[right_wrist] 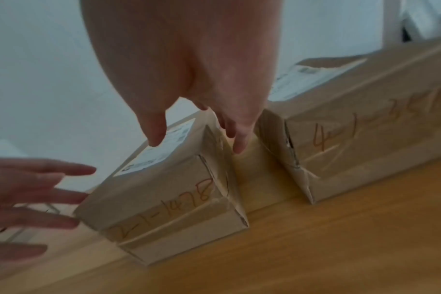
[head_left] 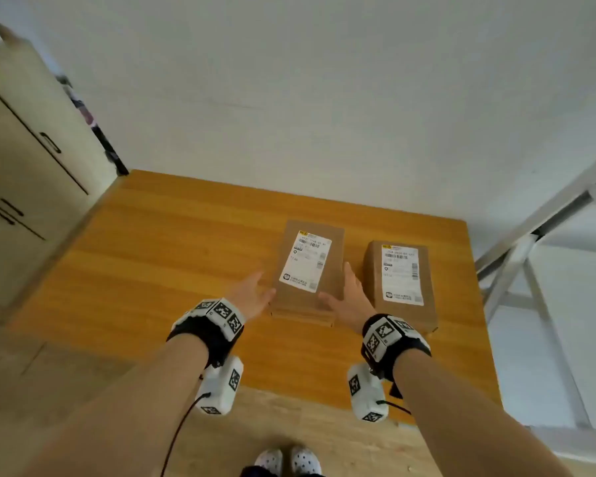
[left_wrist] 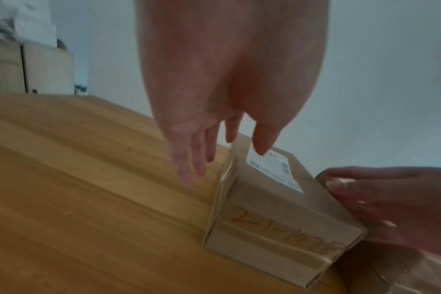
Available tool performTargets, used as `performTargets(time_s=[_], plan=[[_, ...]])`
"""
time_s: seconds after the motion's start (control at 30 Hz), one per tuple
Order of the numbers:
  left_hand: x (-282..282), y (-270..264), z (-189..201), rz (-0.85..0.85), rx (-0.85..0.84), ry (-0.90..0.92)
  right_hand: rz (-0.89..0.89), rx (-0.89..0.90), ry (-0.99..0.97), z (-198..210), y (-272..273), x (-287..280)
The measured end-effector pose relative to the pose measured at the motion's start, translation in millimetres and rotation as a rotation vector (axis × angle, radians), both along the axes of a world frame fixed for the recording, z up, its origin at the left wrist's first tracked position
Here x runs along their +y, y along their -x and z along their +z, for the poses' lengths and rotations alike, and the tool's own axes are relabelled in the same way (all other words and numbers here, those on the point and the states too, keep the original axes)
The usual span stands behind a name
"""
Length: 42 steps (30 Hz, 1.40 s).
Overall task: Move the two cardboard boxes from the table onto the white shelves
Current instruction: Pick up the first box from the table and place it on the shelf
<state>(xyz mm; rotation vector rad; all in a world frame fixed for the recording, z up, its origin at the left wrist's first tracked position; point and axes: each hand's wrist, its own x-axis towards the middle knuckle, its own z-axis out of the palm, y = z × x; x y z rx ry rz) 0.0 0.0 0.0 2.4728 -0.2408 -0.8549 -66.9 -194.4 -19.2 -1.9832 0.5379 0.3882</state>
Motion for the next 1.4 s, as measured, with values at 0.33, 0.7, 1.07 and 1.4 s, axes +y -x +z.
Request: performTargets(time_s=[0.33,0.7,1.07,1.4], plan=[[-8.2,-21.7,-29.2,0.151,0.271,0.353,-0.182,0.001,-0.245,-19.9,-12.6,1.4],[8.8,-27.3,2.9,0.288,0.360,0.480,-0.244,-0.064,-0.340,-3.8,-11.8,15.5],[32.6,-39.0,80.9,0.230,0.215,0.669,-0.223,-0.281,-0.300,80.7,-24.5,24.6],[43.0,-49.5,149.4,0.149,0.070,0.769,-0.206,-0.444,-0.309,150.1,-36.7,35.3]])
